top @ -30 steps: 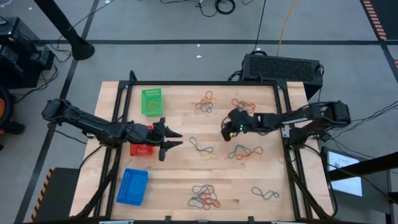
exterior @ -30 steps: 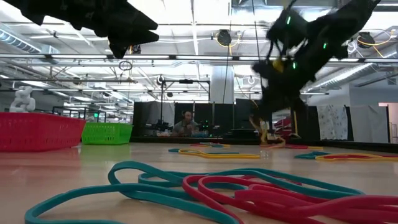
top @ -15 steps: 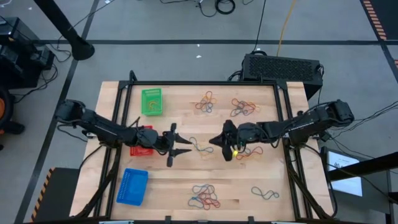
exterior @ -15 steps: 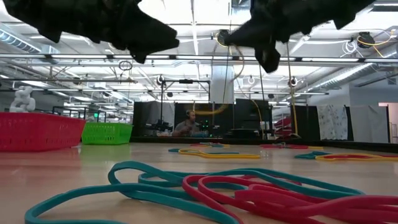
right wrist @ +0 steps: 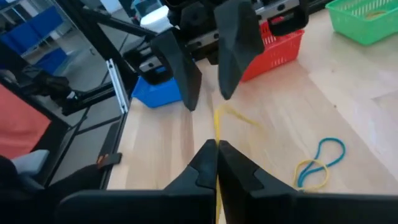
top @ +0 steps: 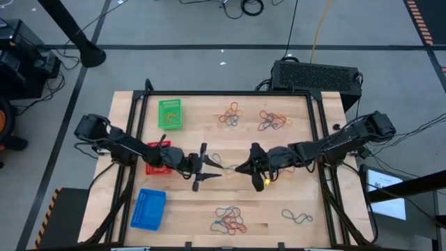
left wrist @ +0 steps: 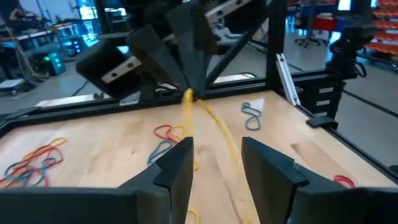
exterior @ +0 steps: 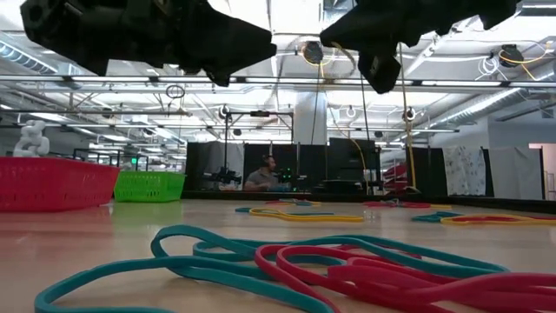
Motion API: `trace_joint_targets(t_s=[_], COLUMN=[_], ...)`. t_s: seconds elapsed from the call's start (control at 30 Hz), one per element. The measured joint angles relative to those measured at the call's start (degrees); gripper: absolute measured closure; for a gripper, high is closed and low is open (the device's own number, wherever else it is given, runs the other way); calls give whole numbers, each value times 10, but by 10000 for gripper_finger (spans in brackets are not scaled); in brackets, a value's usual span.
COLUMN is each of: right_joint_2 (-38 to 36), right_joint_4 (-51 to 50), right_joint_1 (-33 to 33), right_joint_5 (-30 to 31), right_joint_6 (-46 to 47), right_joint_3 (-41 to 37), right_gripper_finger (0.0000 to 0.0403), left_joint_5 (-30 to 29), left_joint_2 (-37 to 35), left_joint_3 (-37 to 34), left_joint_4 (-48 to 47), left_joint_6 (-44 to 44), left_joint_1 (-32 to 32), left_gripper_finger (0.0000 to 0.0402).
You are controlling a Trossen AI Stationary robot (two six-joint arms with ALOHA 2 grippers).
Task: Sort rubber bands into baskets
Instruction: Put the yellow rubber band into the green bin
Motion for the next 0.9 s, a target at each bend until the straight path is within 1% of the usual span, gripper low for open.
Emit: trace_joint_targets(t_s=[0.13,0.43,0.57,0.9], right_joint_2=[18,56,58,58], right_joint_4=[11,52,65,70], right_joint_1=[10,14,14,14], right_joint_5=[-12,-26,-29,-41], right_joint_6=[6,16,16,27], right_joint_3=[0,0,0,0], right_gripper_finger=[402,402,402,402], left_joint_5=[4,42,31,25], left_joint_2=[14,23,23,23], left_joint_3=[15,21,21,23], left_joint_4=[0,-2,-1,5], left_joint_6=[0,-3,-4,-3], left_joint_1=[0,0,0,0], left_gripper_finger=[258,258,258,258])
